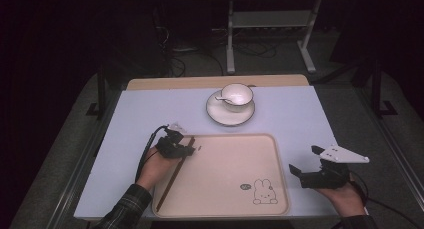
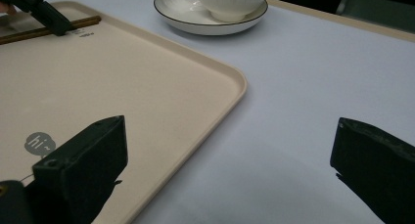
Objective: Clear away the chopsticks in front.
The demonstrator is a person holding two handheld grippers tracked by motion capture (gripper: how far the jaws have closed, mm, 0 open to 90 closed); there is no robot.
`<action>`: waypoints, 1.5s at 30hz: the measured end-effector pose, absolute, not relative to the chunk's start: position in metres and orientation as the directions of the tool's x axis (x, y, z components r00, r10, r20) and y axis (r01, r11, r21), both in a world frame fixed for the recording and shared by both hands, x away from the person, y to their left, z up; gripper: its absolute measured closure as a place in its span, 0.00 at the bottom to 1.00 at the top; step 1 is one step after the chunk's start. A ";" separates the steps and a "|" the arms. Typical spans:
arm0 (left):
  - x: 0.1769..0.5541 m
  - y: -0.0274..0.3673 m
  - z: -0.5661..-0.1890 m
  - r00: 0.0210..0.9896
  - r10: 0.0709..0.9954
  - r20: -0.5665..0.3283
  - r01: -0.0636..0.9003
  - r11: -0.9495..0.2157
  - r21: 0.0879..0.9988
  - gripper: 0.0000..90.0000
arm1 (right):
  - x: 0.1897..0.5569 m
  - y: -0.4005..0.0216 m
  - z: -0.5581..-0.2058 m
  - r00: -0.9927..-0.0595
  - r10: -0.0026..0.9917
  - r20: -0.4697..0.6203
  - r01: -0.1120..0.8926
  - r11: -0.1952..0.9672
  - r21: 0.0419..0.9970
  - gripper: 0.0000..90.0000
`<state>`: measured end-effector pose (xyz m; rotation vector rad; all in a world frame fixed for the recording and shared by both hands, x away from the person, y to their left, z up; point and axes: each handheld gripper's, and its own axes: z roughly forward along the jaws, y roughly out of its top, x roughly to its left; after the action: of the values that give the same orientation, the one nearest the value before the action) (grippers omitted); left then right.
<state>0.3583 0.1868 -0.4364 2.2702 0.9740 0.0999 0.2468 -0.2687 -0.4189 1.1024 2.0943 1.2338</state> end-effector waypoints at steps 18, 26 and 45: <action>0.339 0.221 -0.436 0.688 0.701 -0.186 0.648 -0.479 0.593 0.99 | 0.247 -0.267 -0.419 -0.569 0.822 0.001 0.402 0.277 0.873 0.00; 0.337 0.220 -0.434 0.694 0.698 -0.177 0.638 -0.483 0.599 0.97 | 0.247 -0.268 -0.419 -0.568 0.823 0.004 0.404 0.274 0.873 0.00; 0.297 0.259 -0.404 0.704 0.702 -0.109 0.491 -0.371 0.788 0.34 | 0.247 -0.264 -0.420 -0.583 0.812 -0.001 0.399 0.288 0.870 0.00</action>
<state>0.2966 0.2592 -0.4043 2.0456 0.9102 0.3086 0.2467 -0.2643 -0.4196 1.0836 2.1148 1.2321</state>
